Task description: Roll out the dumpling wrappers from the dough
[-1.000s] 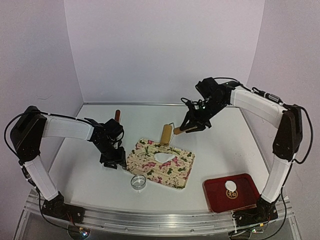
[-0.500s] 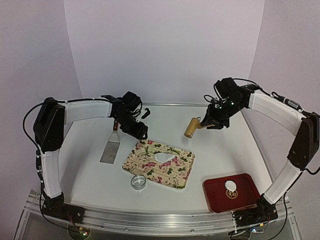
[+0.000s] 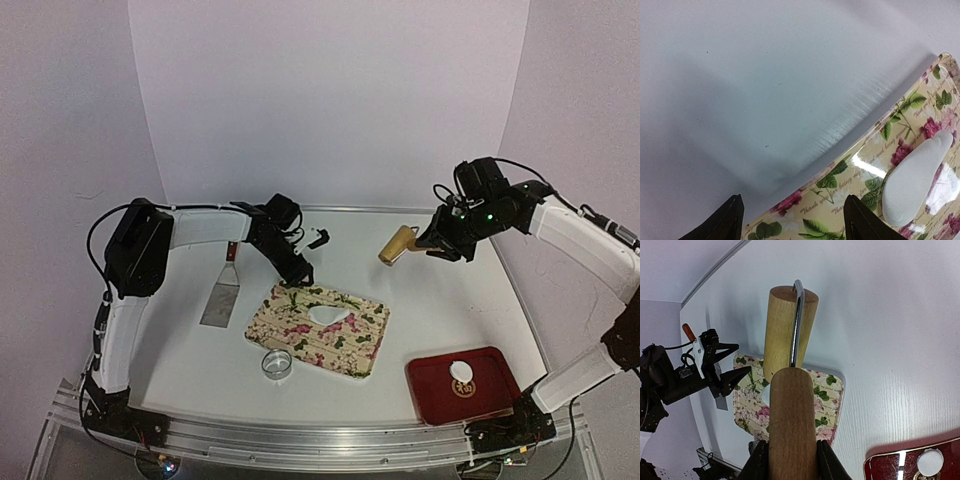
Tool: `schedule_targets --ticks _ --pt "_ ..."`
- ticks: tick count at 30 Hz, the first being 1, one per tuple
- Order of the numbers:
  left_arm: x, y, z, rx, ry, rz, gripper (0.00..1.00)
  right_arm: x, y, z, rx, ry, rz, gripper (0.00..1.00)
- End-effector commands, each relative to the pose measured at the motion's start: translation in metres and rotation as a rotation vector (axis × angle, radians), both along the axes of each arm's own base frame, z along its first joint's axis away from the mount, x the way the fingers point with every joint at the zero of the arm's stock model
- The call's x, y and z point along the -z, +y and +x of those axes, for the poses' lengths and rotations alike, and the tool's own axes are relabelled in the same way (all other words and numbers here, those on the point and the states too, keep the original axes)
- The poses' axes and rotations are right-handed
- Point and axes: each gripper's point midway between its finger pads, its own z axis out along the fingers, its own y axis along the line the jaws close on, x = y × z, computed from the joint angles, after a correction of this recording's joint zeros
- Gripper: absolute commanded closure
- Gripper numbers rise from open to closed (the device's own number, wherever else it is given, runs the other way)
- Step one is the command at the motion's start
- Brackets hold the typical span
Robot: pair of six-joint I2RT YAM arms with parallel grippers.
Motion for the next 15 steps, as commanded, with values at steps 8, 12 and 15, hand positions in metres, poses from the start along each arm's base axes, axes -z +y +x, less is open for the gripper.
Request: schedule_targets --ticks 8,12,15 --pt "0.015 -0.023 -0.012 0.145 0.008 -0.035 0.31 -0.016 0.005 0.007 0.041 -0.052 0.062 1.0" --pt "0.03 -0.01 0.002 0.077 -0.053 0.066 0.39 -0.011 0.009 0.007 0.025 -0.032 0.068 1.0" --pt "0.036 0.006 0.013 0.009 -0.106 0.141 0.54 -0.008 0.011 0.007 0.015 -0.022 0.073 1.0"
